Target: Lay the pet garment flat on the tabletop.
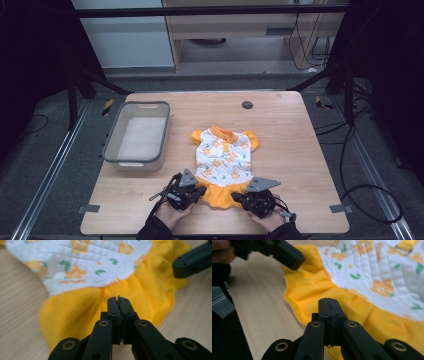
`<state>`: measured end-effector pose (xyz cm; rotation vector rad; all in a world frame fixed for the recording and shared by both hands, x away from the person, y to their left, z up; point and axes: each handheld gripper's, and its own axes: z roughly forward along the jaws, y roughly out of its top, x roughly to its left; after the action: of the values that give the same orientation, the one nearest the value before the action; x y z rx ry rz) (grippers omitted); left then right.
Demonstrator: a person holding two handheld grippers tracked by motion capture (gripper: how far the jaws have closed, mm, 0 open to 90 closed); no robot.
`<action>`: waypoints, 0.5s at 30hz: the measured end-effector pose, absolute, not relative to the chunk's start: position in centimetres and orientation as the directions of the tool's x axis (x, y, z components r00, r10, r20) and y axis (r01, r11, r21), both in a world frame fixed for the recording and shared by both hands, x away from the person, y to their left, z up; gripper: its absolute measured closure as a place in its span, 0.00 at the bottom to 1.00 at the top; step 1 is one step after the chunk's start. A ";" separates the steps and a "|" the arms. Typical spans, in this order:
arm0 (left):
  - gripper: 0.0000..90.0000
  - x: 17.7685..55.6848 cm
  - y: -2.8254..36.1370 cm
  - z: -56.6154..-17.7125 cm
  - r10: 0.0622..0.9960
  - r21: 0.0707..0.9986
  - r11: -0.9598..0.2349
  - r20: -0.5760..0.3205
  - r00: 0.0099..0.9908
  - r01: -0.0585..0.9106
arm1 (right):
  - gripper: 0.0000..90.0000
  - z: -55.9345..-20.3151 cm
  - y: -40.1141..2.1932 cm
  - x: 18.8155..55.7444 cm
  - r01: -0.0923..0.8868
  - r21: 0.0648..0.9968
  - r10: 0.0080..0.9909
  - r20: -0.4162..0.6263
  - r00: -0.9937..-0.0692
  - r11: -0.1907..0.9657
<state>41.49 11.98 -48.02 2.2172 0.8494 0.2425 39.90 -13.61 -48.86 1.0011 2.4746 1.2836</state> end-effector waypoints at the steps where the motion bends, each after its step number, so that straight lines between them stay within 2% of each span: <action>1: 0.98 41.5 12.0 -48.0 0.641 0.699 -0.509 -0.081 0.763 0.502 | 1.00 -48.9 -13.6 39.9 0.483 0.779 0.638 0.141 -0.757 0.401; 6: 0.98 40.3 11.5 -49.2 0.616 0.656 -0.572 -0.053 0.786 0.492 | 1.00 -50.1 -13.6 39.4 0.518 0.717 0.627 0.144 -0.766 0.467; 15: 0.98 40.1 11.8 -48.8 0.608 0.656 -0.570 -0.067 0.791 0.494 | 1.00 -50.0 -14.2 38.9 0.522 0.714 0.622 0.156 -0.768 0.466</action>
<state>40.06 11.76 -48.75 2.2935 0.8117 0.2164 38.89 -14.17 -49.97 1.0121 2.5798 1.1890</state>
